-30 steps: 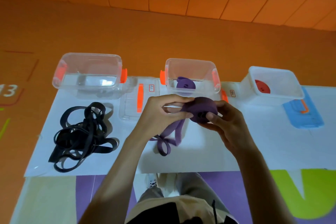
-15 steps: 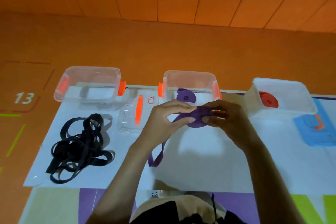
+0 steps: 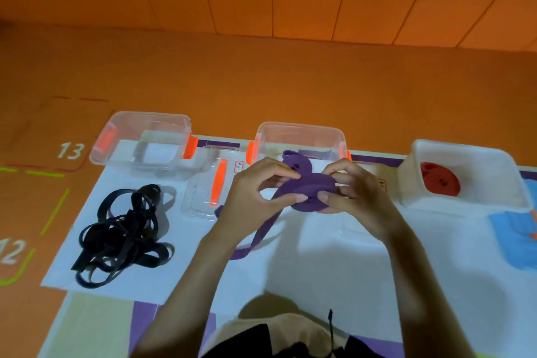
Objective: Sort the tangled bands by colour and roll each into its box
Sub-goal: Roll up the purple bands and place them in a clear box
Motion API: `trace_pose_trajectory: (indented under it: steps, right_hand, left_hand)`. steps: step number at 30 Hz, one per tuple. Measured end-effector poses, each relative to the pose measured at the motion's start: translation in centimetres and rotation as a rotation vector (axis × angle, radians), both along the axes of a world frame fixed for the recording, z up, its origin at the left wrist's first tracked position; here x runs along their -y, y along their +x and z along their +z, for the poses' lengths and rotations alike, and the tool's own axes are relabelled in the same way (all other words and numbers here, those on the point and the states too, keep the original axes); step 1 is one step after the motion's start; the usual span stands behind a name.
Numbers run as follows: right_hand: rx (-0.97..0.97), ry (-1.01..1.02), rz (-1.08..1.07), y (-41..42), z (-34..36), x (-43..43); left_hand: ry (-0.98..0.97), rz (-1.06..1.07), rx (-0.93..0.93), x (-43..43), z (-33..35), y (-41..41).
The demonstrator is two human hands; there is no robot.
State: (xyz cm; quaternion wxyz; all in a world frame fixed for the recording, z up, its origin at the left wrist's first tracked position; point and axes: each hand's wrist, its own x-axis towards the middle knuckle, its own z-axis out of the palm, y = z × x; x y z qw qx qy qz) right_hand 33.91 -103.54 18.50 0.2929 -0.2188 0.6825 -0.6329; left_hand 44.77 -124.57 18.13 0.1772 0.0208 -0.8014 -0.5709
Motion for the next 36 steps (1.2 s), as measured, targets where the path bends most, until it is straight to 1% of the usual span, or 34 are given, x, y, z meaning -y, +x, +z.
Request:
trace_pose_trajectory:
  steps: [5, 11, 13, 16, 17, 19, 21, 23, 24, 25, 27, 28, 30, 33, 36]
  right_hand:
    - [0.126, -0.192, -0.047, 0.1, -1.1, -0.3]
    - [-0.063, -0.061, 0.028, -0.9, -0.3, -1.4]
    - [-0.094, -0.06, 0.007, -0.9, 0.1, -1.7]
    - [-0.115, -0.109, -0.033, -0.3, 0.3, -1.8]
    - [-0.094, -0.15, -0.055, -0.1, 0.4, -1.7]
    - [0.019, -0.277, -0.106, 0.4, 0.3, -1.5]
    - [0.135, -0.395, -0.141, 0.9, 0.2, -1.1]
    - [0.196, -0.436, -0.142, 1.3, 0.0, -0.7]
    - [0.194, -0.409, -0.132, 1.5, -0.1, -0.6]
    - [0.148, -0.336, -0.114, 1.6, 0.1, -0.4]
    - [-0.042, -0.131, -0.044, 1.6, 0.5, -0.2]
    - [-0.109, -0.083, -0.007, 1.7, 0.7, -0.2]
    - [-0.145, -0.129, -0.019, 2.1, 1.2, 0.0]
    - [-0.135, -0.239, -0.076, 3.3, 1.7, 0.4]
    - [-0.038, -0.29, -0.147, 4.8, 1.6, 1.2]
  left_hand:
    - [0.026, 0.006, 0.008, -0.5, 0.3, 0.2]
    - [-0.028, 0.006, 0.099, -0.3, 1.5, -0.1]
    - [-0.063, 0.004, 0.091, -0.5, 2.1, -0.3]
    - [-0.038, -0.003, 0.024, -1.0, 2.7, -0.3]
    - [-0.026, -0.004, -0.014, -1.1, 2.8, -0.3]
    - [0.002, -0.013, -0.062, -1.2, 3.3, -0.2]
    - [0.049, -0.031, -0.055, -0.9, 4.0, -0.2]
    - [0.12, -0.051, -0.021, -0.6, 4.5, -0.1]
    - [0.142, -0.055, -0.006, -0.4, 4.7, 0.0]
    - [0.147, -0.053, 0.004, -0.1, 4.7, 0.1]
    - [0.126, -0.05, 0.022, 0.5, 4.7, 0.6]
    - [0.116, -0.053, 0.029, 0.8, 4.8, 0.9]
    - [0.106, -0.071, 0.023, 1.0, 4.9, 1.4]
    - [0.116, -0.074, -0.034, 1.0, 4.8, 2.1]
    - [0.185, -0.056, -0.076, 1.5, 4.3, 3.1]
